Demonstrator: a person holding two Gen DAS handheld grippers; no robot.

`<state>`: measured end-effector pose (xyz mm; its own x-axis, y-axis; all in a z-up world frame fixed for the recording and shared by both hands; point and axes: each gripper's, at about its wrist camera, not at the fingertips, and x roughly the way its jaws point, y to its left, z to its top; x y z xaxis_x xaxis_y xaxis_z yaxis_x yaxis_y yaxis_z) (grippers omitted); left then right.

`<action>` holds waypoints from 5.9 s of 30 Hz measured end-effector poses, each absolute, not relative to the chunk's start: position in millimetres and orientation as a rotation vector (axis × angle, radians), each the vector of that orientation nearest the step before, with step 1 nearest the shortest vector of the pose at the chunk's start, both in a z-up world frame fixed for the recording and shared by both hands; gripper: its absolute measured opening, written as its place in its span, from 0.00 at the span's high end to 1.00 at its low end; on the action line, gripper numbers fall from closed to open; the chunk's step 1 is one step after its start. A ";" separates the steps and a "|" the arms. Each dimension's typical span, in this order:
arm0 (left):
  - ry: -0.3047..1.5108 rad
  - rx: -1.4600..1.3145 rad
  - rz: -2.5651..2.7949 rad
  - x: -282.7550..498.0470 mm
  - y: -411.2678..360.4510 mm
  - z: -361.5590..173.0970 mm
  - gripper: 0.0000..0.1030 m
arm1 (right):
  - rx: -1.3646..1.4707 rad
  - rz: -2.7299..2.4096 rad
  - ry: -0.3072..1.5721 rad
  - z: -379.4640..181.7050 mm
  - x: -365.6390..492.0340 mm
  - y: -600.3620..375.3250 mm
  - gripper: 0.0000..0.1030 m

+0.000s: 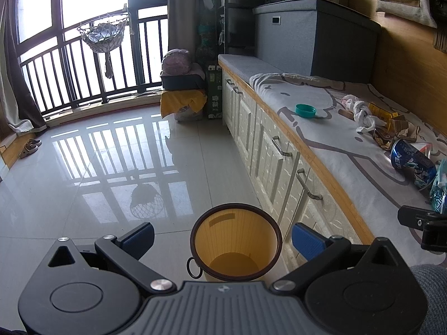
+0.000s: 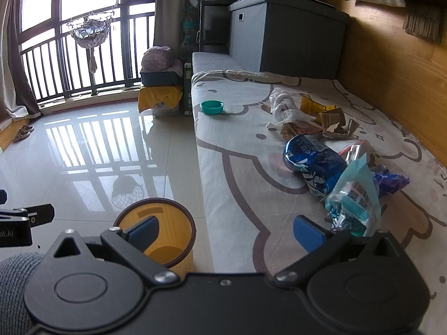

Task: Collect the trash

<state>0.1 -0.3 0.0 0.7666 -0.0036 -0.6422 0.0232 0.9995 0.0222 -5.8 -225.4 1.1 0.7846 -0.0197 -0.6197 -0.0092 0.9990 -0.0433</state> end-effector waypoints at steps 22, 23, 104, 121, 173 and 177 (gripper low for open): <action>0.693 0.028 -0.017 2.2 -6.9 -3.8 0.00 | -0.047 -0.006 0.667 0.7 -5.8 -225.7 0.00; 0.693 0.028 -0.017 2.1 -6.9 -3.8 0.00 | -0.047 -0.007 0.668 0.8 -5.8 -225.8 0.00; 0.644 0.032 -0.337 320.7 -170.9 -29.1 0.22 | 0.049 -0.230 0.734 -17.5 24.5 -356.6 0.06; 0.739 0.112 -0.302 354.1 -182.2 -46.1 0.49 | 0.110 -0.211 0.779 -20.2 41.2 -366.5 0.33; 0.688 0.092 -0.477 113.4 -132.4 57.9 0.52 | 0.172 -0.235 0.653 43.6 -21.1 -354.3 0.56; 0.685 0.085 -0.475 97.3 -122.3 59.7 0.52 | 0.159 -0.213 0.646 46.9 -16.7 -341.9 0.56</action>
